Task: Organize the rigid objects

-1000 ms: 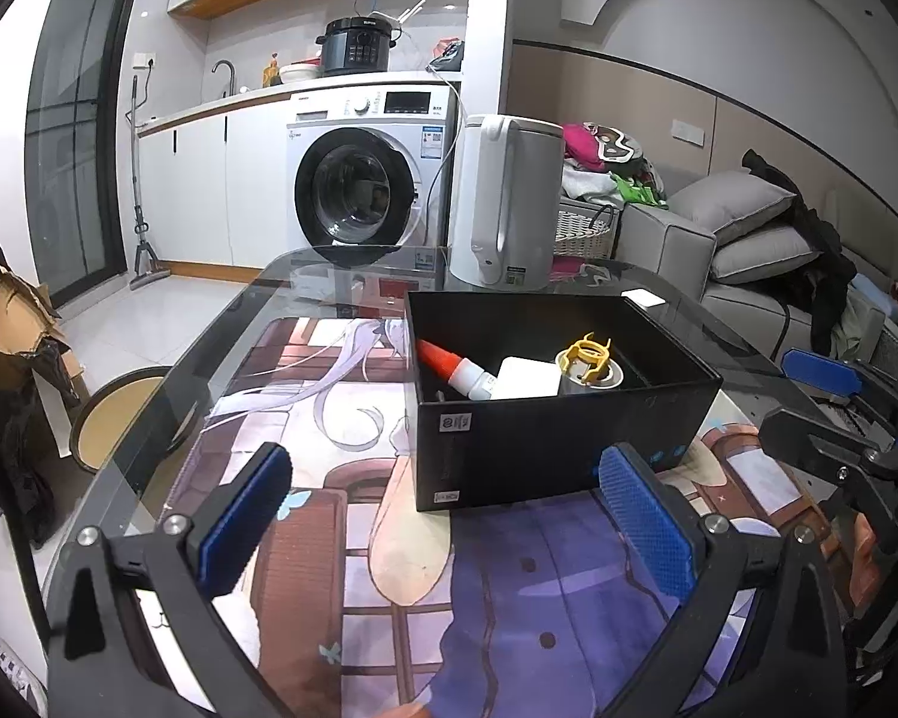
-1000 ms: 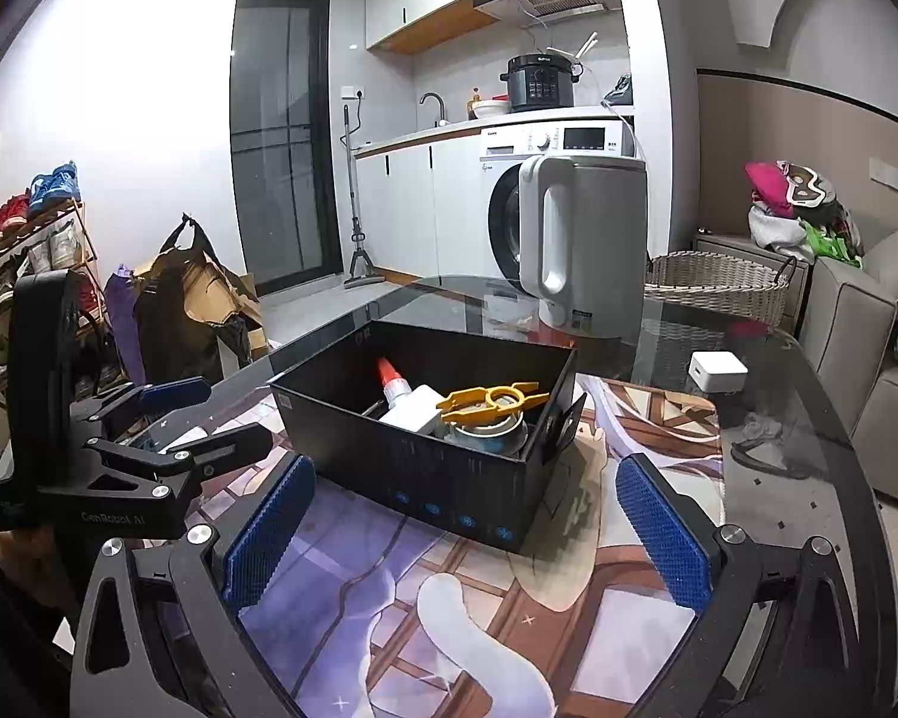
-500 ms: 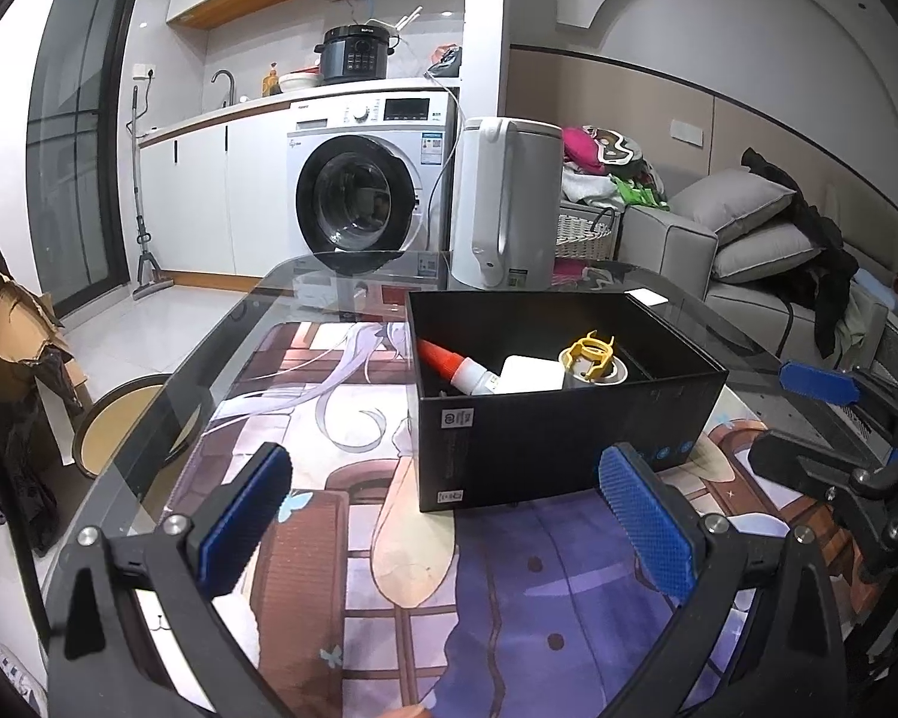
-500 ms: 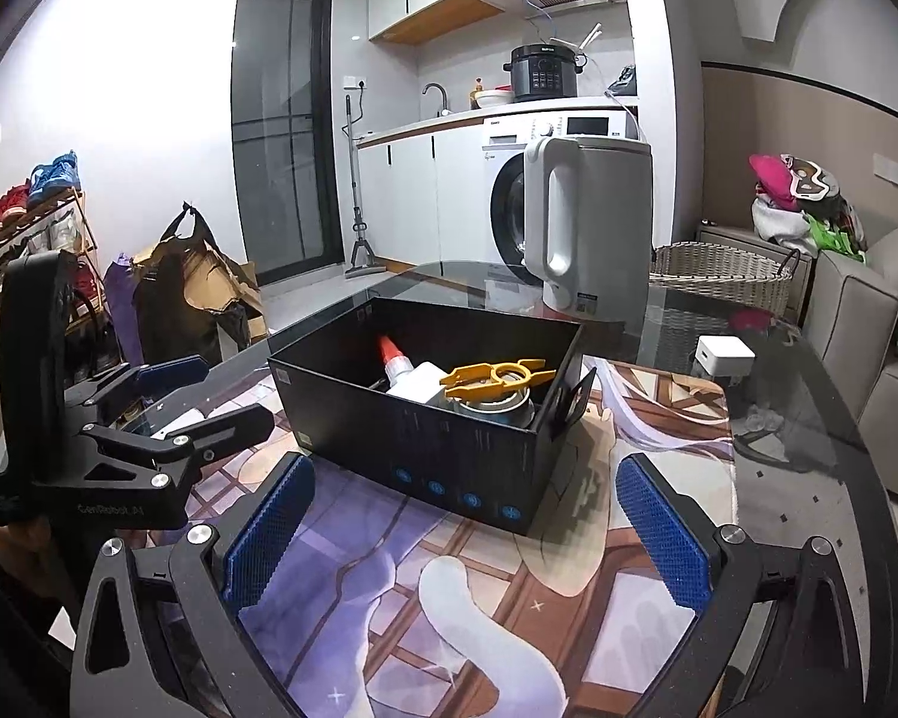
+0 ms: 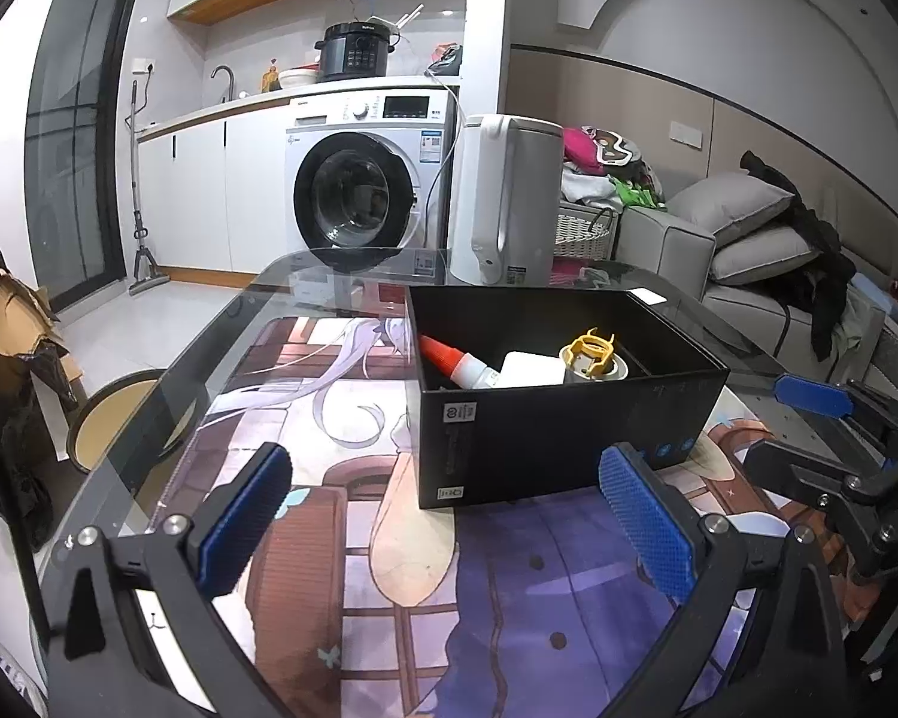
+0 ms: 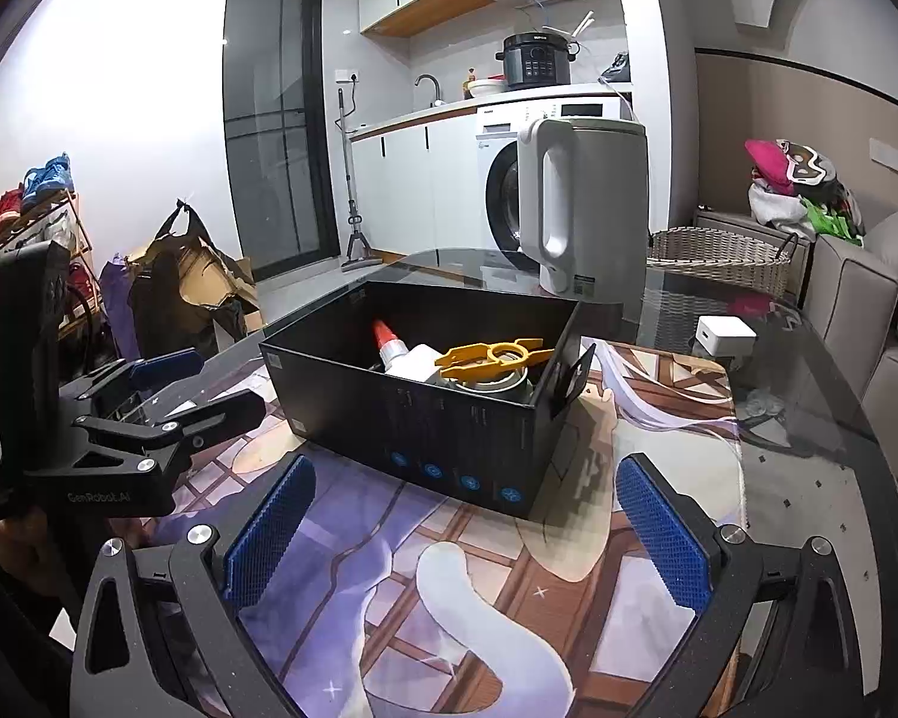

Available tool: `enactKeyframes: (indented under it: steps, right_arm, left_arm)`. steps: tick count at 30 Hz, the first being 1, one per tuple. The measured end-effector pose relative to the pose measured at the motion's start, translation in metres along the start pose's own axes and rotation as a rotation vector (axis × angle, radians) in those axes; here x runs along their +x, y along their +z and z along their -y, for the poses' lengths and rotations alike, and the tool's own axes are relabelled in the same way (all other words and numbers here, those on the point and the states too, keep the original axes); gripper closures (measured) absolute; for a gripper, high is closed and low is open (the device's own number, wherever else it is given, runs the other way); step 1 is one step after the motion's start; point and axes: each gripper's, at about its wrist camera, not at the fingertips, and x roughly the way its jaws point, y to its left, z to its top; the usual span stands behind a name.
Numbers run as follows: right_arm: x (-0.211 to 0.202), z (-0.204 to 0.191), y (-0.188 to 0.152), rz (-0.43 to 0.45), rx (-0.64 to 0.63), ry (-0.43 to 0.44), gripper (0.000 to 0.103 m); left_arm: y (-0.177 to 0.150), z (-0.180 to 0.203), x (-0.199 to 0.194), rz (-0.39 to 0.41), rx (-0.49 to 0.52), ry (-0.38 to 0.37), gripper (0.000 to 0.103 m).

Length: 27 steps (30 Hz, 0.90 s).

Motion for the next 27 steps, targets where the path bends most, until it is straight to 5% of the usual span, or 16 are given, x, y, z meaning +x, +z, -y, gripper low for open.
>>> enactKeyframes:
  steps: [27]
  right_arm:
    - [0.000,0.017,-0.002,0.010,0.079,-0.004,0.001]
  left_arm:
    - [-0.004,0.010,-0.001,0.007,0.051,0.014,0.000]
